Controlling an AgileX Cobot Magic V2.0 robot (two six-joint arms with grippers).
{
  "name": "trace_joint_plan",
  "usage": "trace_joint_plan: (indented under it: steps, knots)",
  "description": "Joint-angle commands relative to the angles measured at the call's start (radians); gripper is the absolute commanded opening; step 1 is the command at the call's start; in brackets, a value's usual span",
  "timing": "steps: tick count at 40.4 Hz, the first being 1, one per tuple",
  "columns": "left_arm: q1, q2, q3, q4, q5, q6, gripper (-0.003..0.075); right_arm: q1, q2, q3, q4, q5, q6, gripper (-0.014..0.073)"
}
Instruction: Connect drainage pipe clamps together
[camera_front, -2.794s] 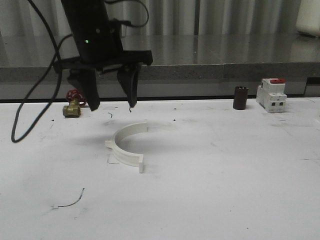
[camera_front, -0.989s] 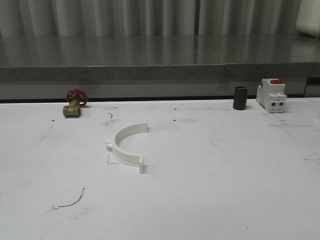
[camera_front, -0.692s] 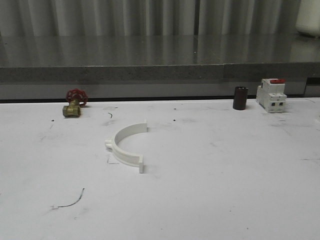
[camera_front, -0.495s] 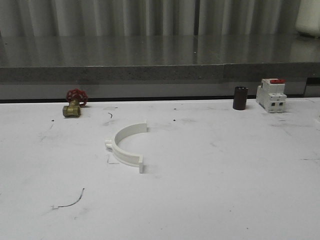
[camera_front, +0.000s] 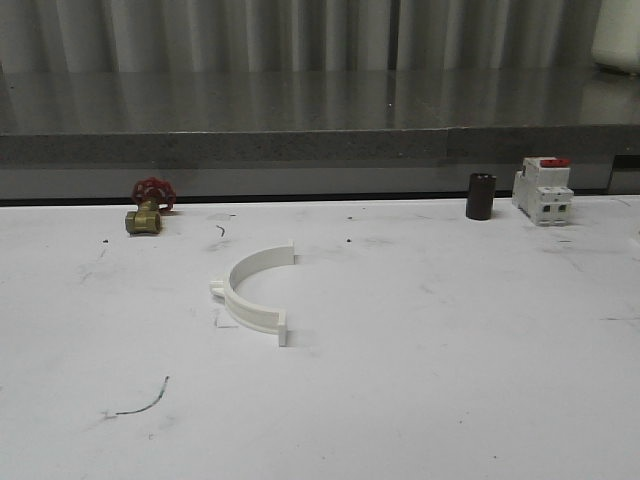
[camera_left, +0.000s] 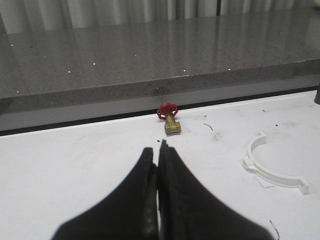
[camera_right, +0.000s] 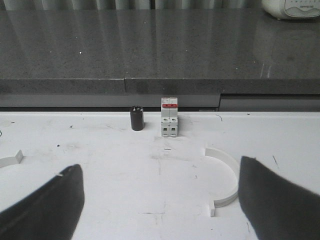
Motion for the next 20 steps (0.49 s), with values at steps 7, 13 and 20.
trace_joint_plan:
  steps: [7,13,20]
  knots:
    - [-0.009,0.01,-0.027,0.006,-0.071,0.001,-0.002,-0.006,0.015,-0.033,-0.01,-0.075,-0.007,0.0644]
    - [-0.009,0.01,-0.027,0.006,-0.071,0.001,-0.002,-0.006,0.015,-0.033,-0.01,-0.086,-0.007,0.0644]
    - [-0.009,0.01,-0.027,0.006,-0.071,0.001,-0.002,-0.006,0.073,-0.053,-0.01,-0.042,-0.007,0.0643]
